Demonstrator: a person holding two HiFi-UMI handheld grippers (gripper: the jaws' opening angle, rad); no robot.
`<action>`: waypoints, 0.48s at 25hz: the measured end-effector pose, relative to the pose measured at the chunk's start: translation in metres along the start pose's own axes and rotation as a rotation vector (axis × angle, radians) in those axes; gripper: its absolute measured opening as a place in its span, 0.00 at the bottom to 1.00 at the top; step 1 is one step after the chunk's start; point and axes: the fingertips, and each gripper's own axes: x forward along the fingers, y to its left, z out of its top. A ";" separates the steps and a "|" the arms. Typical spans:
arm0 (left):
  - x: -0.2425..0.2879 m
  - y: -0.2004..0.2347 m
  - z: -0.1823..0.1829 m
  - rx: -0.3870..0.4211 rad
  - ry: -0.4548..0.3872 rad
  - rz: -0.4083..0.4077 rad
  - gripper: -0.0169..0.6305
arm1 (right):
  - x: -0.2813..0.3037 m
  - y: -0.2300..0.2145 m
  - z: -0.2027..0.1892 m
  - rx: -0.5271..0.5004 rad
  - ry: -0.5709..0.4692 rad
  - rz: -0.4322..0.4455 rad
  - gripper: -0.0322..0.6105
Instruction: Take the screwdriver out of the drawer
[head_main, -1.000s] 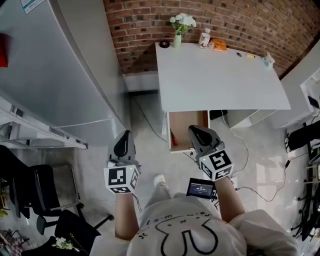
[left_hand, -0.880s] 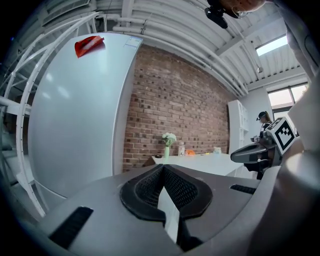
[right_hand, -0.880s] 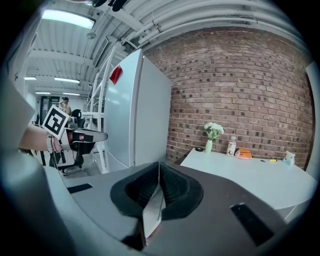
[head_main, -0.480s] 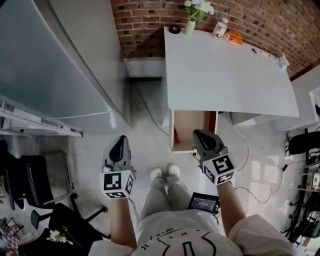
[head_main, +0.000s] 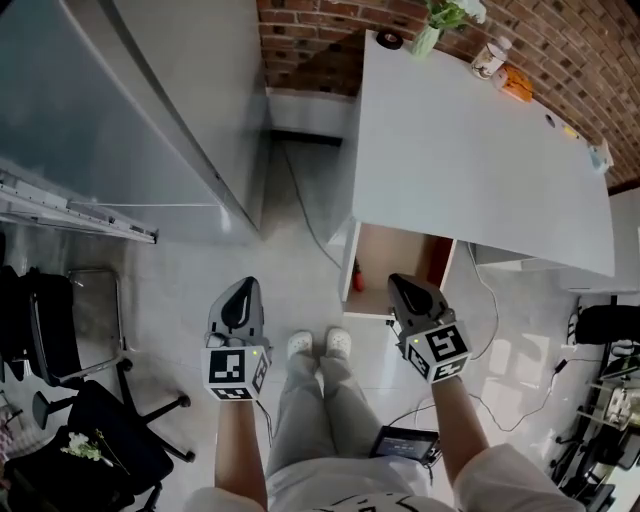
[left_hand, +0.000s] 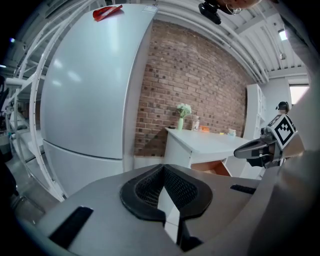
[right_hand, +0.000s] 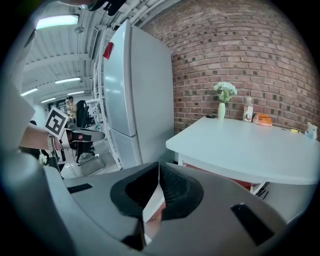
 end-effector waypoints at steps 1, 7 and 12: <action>0.003 0.001 -0.006 -0.003 0.007 0.001 0.04 | 0.005 -0.002 -0.007 0.006 0.005 0.007 0.08; 0.025 0.004 -0.044 -0.021 0.043 0.000 0.04 | 0.031 -0.016 -0.048 0.054 0.032 0.044 0.08; 0.040 0.007 -0.073 -0.028 0.075 -0.007 0.04 | 0.054 -0.021 -0.090 0.126 0.074 0.056 0.08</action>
